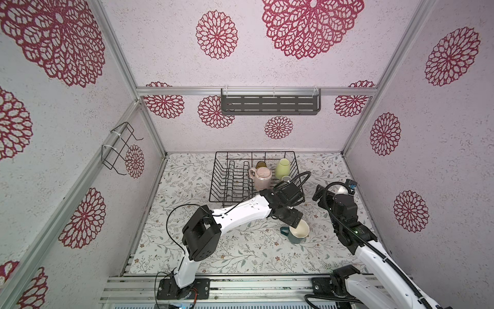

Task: Load the cups into the dish rack
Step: 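Reach the left gripper down to the dark green mug on the table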

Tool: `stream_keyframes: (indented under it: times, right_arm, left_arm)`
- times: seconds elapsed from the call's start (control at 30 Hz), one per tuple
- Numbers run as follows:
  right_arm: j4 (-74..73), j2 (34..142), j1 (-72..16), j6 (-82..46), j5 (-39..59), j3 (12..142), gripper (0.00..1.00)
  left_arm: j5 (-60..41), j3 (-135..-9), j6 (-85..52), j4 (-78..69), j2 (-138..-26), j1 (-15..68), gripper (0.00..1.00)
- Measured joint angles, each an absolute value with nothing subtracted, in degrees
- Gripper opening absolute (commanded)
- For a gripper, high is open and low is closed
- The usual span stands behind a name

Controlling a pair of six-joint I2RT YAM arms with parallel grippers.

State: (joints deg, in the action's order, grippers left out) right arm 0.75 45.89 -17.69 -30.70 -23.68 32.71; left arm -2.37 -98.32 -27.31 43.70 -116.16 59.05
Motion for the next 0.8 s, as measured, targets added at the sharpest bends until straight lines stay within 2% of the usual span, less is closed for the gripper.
stream_keyframes:
  times: [0.17, 0.3, 0.53, 0.73, 0.8]
  right_arm:
    - [0.9, 44.9, -17.0, -31.2, -23.7, 32.2, 0.99]
    - [0.9, 44.6, -16.2, -31.6, -23.1, 32.2, 0.99]
    - [0.8, 44.6, -15.4, -33.0, -21.5, 32.2, 0.99]
    - [0.7, 44.6, -14.6, -34.2, -20.3, 31.0, 0.99]
    - [0.7, 44.6, -14.4, -34.4, -19.7, 30.5, 0.99]
  left_arm:
    - [-5.7, -98.1, -27.2, 44.3, -116.8, 59.1, 0.8]
    - [-6.7, -97.6, -27.2, 44.4, -117.3, 59.1, 0.68]
    - [-6.6, -97.8, -27.2, 45.6, -119.6, 59.1, 0.56]
    - [-8.2, -97.7, -27.5, 44.8, -120.1, 58.9, 0.34]
    - [-8.5, -97.1, -27.6, 44.0, -119.9, 58.9, 0.23]
